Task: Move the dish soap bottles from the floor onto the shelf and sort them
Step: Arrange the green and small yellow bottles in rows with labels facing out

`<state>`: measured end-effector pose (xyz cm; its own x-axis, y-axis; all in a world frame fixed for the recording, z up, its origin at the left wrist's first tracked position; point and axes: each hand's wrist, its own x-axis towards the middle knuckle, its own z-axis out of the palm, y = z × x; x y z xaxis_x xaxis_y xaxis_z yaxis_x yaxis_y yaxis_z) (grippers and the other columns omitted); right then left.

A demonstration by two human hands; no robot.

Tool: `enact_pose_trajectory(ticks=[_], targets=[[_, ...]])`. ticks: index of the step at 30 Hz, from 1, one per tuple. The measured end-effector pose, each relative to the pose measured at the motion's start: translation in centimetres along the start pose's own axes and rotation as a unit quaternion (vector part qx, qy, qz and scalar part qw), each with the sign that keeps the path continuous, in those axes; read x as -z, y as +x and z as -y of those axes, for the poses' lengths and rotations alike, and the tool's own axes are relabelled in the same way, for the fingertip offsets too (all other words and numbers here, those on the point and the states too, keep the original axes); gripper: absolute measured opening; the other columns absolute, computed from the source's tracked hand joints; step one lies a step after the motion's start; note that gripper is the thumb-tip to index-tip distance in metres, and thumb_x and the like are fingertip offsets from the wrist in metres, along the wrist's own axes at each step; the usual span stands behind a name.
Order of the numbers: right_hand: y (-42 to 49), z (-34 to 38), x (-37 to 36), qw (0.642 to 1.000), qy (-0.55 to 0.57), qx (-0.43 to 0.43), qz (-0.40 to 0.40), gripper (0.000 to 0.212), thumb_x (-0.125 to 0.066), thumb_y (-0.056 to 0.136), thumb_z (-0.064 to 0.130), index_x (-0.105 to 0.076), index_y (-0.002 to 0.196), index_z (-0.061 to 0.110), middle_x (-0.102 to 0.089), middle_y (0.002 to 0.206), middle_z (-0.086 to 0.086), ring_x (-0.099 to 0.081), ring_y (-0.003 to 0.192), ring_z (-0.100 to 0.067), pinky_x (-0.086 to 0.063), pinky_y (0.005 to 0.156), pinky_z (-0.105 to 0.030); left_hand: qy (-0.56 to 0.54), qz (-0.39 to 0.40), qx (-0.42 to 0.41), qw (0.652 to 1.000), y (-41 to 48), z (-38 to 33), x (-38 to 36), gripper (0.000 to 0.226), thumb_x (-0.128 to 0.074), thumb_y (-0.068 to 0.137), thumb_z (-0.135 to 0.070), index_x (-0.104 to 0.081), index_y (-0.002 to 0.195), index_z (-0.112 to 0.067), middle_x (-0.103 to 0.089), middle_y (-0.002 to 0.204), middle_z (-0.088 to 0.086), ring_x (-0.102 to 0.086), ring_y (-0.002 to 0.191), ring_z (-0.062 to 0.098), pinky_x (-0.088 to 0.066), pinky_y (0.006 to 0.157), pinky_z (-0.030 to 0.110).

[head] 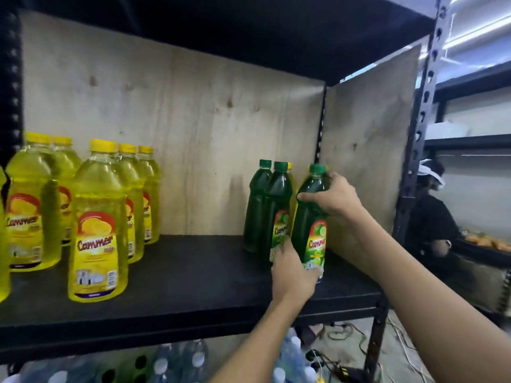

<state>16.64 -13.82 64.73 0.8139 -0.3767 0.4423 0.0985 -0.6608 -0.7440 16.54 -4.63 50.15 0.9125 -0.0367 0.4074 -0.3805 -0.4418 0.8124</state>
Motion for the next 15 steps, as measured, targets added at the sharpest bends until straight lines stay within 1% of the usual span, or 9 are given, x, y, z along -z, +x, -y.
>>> enact_pose_trajectory(ticks=[1, 3, 5, 7, 8, 9, 10, 12, 15], targets=[[-0.1, -0.2, -0.5, 1.000, -0.021, 0.016, -0.017, 0.088, -0.089, 0.066, 0.038, -0.048, 0.141, 0.017, -0.065, 0.128, -0.008, -0.064, 0.115, -0.029, -0.055, 0.097, -0.045, -0.014, -0.010, 0.021, 1.000, 0.1, -0.6, -0.8, 0.094, -0.084, 0.072, -0.034, -0.032, 0.148, -0.015, -0.045, 0.142, 0.006, -0.045, 0.134, 0.025, -0.038, 0.111, 0.037], [-1.1, 0.0, -0.9, 0.996, -0.039, 0.053, -0.057, 0.077, -0.087, 0.065, 0.041, -0.056, 0.132, 0.019, -0.071, 0.117, -0.005, -0.067, 0.110, -0.027, -0.056, 0.095, -0.044, -0.040, -0.043, 0.044, 0.997, 0.0, -1.3, -1.8, 0.094, -0.086, 0.071, -0.031, -0.032, 0.146, -0.014, -0.044, 0.145, 0.006, -0.044, 0.135, 0.024, -0.038, 0.112, 0.036], [-2.9, 0.6, -1.0, 0.991, -0.031, 0.101, -0.080, 0.071, -0.088, 0.062, 0.041, -0.063, 0.125, 0.023, -0.074, 0.107, 0.002, -0.070, 0.101, -0.019, -0.056, 0.094, -0.042, -0.062, -0.074, 0.045, 0.994, -0.4, -1.2, -1.9, 0.091, -0.083, 0.075, -0.026, -0.030, 0.148, -0.015, -0.044, 0.146, 0.003, -0.043, 0.137, 0.021, -0.038, 0.113, 0.036], [-5.4, 1.6, -1.6, 0.983, -0.019, 0.162, -0.084, 0.066, -0.091, 0.060, 0.038, -0.066, 0.120, 0.025, -0.071, 0.100, 0.014, -0.067, 0.093, -0.010, -0.055, 0.094, -0.035, -0.095, -0.103, 0.032, 0.990, -1.2, -0.6, -0.9, 0.090, -0.083, 0.076, -0.022, -0.031, 0.150, -0.019, -0.047, 0.144, -0.001, -0.045, 0.136, 0.018, -0.038, 0.114, 0.036], [-6.5, 2.2, -2.0, 0.979, -0.011, 0.186, -0.081, 0.067, -0.091, 0.061, 0.038, -0.066, 0.121, 0.025, -0.069, 0.100, 0.017, -0.065, 0.093, -0.006, -0.054, 0.095, -0.031, -0.109, -0.118, 0.022, 0.987, -1.6, 0.0, -0.2, 0.090, -0.083, 0.075, -0.021, -0.033, 0.150, -0.021, -0.048, 0.143, -0.003, -0.046, 0.135, 0.017, -0.038, 0.113, 0.036], [-7.5, 2.8, -2.6, 0.975, 0.002, 0.207, -0.079, 0.070, -0.091, 0.062, 0.038, -0.064, 0.125, 0.024, -0.068, 0.105, 0.016, -0.064, 0.097, -0.006, -0.052, 0.095, -0.029, -0.117, -0.136, 0.014, 0.984, -1.8, 0.6, 0.8, 0.090, -0.084, 0.075, -0.020, -0.034, 0.149, -0.022, -0.049, 0.142, -0.005, -0.047, 0.134, 0.015, -0.039, 0.112, 0.035], [-8.0, 3.5, -3.4, 0.971, 0.019, 0.225, -0.079, 0.073, -0.091, 0.062, 0.039, -0.063, 0.127, 0.023, -0.069, 0.111, 0.012, -0.064, 0.102, -0.009, -0.052, 0.096, -0.030, -0.114, -0.155, 0.005, 0.981, -1.8, 1.4, 2.1, 0.089, -0.084, 0.074, -0.019, -0.035, 0.148, -0.022, -0.051, 0.140, -0.005, -0.049, 0.132, 0.015, -0.040, 0.111, 0.035], [-8.2, 4.9, -5.5, 0.966, 0.060, 0.241, -0.076, 0.076, -0.090, 0.062, 0.041, -0.060, 0.129, 0.023, -0.070, 0.115, 0.005, -0.064, 0.108, -0.015, -0.053, 0.095, -0.036, -0.077, -0.184, -0.008, 0.980, -0.9, 3.2, 5.0, 0.085, -0.084, 0.074, -0.017, -0.039, 0.146, -0.021, -0.054, 0.134, -0.004, -0.052, 0.127, 0.016, -0.042, 0.107, 0.034], [-6.7, 6.8, -9.5, 0.965, 0.106, 0.229, -0.075, 0.077, -0.092, 0.062, 0.039, -0.057, 0.128, 0.022, -0.070, 0.112, 0.002, -0.064, 0.106, -0.018, -0.053, 0.094, -0.034, 0.003, -0.197, -0.012, 0.980, 2.3, 6.2, 9.3, 0.082, -0.084, 0.073, -0.013, -0.041, 0.142, -0.022, -0.059, 0.130, -0.001, -0.057, 0.122, 0.020, -0.045, 0.102, 0.035]])
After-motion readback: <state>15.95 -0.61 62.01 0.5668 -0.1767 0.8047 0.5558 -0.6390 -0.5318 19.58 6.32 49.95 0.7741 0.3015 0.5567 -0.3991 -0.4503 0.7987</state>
